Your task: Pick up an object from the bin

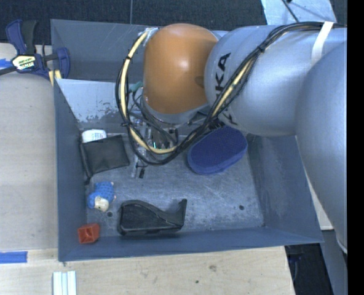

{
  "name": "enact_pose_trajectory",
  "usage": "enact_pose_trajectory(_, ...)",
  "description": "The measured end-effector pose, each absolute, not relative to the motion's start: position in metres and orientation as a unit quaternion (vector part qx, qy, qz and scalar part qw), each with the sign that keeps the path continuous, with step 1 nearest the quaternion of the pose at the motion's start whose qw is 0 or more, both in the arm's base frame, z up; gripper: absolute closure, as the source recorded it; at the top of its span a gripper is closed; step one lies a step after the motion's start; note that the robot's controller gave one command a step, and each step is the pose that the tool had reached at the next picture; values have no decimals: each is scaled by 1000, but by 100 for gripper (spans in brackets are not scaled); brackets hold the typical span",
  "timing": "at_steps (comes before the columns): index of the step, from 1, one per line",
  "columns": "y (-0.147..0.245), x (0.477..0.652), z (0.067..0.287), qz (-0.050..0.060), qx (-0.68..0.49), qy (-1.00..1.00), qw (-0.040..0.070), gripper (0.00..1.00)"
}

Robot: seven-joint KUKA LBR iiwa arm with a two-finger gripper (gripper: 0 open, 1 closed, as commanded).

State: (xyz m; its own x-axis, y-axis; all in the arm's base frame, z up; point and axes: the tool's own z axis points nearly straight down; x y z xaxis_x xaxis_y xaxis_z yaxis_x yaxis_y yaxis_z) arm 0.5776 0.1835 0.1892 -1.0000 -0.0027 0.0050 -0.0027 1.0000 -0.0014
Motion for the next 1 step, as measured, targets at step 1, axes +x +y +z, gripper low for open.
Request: enact_pose_trajectory(1,192,539,87,-1,140,-990,-3,0)
